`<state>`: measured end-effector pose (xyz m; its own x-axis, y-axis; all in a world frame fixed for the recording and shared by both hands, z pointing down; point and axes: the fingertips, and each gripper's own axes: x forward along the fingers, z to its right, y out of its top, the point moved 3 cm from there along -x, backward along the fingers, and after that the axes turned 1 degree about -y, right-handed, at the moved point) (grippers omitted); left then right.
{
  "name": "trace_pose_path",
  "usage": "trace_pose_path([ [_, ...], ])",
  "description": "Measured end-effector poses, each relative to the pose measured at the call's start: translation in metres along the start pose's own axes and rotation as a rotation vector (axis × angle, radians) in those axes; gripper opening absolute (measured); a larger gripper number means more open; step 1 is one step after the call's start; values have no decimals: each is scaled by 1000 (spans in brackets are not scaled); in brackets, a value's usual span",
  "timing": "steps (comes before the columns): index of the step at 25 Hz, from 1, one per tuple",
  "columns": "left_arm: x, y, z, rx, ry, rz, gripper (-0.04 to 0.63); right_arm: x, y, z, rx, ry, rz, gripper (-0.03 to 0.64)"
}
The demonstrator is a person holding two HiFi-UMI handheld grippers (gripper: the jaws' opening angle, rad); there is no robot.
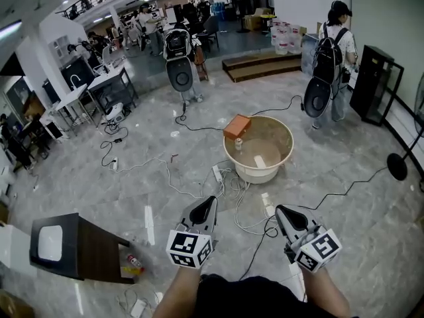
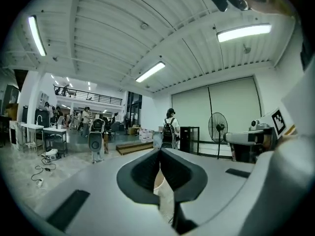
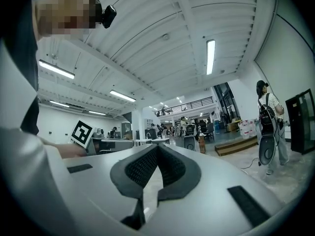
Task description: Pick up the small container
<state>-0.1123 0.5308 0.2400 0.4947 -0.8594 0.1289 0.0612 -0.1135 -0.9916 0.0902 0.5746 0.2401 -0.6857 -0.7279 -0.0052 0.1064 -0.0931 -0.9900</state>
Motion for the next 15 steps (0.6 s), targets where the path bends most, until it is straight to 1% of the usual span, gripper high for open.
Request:
trace_pose_path([
  [4,9,-6,25,-23,-13,-1,18,-18,-10,13,25,4,-15,12],
  [8,17,-6,41,15,-42,4,17,-25,-12,20,32,7,-16,12],
  [10,23,-7,44,26,-70,7,17,-23,-13,25,34,6,-12,12],
  [15,47,-8,48,46,-168,16,12,-12,-15,41,33,-10,-19,12],
])
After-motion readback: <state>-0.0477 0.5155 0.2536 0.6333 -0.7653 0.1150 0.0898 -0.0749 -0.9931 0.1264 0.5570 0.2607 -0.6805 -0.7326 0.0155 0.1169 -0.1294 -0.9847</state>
